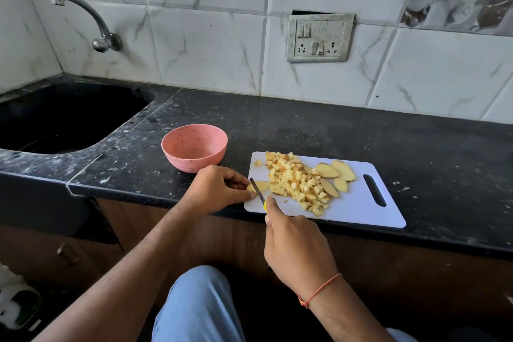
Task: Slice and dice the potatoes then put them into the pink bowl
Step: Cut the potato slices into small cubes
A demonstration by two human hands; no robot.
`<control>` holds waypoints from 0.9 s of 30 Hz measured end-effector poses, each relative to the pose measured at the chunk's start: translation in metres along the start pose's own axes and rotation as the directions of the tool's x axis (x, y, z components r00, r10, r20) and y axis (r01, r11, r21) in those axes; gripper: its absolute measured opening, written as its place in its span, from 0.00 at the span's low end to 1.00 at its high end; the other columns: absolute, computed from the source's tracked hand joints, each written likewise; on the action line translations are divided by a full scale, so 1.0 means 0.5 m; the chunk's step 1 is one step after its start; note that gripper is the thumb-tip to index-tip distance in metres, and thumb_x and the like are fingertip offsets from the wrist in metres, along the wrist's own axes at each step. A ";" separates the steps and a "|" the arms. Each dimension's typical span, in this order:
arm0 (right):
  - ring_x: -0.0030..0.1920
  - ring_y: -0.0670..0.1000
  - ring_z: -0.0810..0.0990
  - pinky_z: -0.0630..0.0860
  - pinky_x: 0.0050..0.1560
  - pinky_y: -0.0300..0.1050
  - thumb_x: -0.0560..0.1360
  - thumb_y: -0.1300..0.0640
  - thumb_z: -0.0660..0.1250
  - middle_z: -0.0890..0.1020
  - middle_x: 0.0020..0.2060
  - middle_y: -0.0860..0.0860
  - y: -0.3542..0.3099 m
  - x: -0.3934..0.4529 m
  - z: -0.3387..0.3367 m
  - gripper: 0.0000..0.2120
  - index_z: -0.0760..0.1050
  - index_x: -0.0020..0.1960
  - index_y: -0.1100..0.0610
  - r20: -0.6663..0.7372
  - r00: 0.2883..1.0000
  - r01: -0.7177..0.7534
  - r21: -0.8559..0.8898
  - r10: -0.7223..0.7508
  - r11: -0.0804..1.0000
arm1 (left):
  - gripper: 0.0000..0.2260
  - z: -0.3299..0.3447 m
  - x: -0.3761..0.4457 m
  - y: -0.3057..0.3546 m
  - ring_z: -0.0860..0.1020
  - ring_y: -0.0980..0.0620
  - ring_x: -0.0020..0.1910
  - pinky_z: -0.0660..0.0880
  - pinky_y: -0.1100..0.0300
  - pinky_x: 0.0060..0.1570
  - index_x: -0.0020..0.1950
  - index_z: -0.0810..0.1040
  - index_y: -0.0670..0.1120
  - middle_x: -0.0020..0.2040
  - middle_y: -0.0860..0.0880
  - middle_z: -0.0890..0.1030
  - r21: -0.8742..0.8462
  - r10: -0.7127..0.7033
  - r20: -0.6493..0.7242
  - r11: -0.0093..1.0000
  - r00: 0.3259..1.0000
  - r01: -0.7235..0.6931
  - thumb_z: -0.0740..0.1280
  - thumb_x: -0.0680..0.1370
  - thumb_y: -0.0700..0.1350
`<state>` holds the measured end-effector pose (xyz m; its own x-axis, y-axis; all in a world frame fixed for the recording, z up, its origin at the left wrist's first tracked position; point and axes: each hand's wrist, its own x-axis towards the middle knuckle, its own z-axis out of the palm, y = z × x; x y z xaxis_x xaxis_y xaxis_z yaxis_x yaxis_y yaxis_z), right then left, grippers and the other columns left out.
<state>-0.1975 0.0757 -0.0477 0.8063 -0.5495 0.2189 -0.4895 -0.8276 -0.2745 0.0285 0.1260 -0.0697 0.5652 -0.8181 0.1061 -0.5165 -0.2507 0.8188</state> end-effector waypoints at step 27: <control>0.31 0.46 0.71 0.61 0.27 0.42 0.85 0.55 0.55 0.73 0.32 0.46 0.047 -0.032 -0.025 0.29 0.50 0.84 0.48 0.115 0.993 0.049 -0.173 -0.029 0.984 | 0.11 0.007 -0.003 0.002 0.86 0.59 0.43 0.81 0.65 0.43 0.52 0.90 0.53 0.43 0.60 0.88 -0.008 -0.007 -0.013 1.000 1.000 0.007 0.83 0.72 0.51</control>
<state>-0.2261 0.0634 -0.0458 0.8531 -0.5084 0.1176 -0.4995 -0.8608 -0.0978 0.0249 0.1252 -0.0709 0.5772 -0.8094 0.1080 -0.5072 -0.2518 0.8242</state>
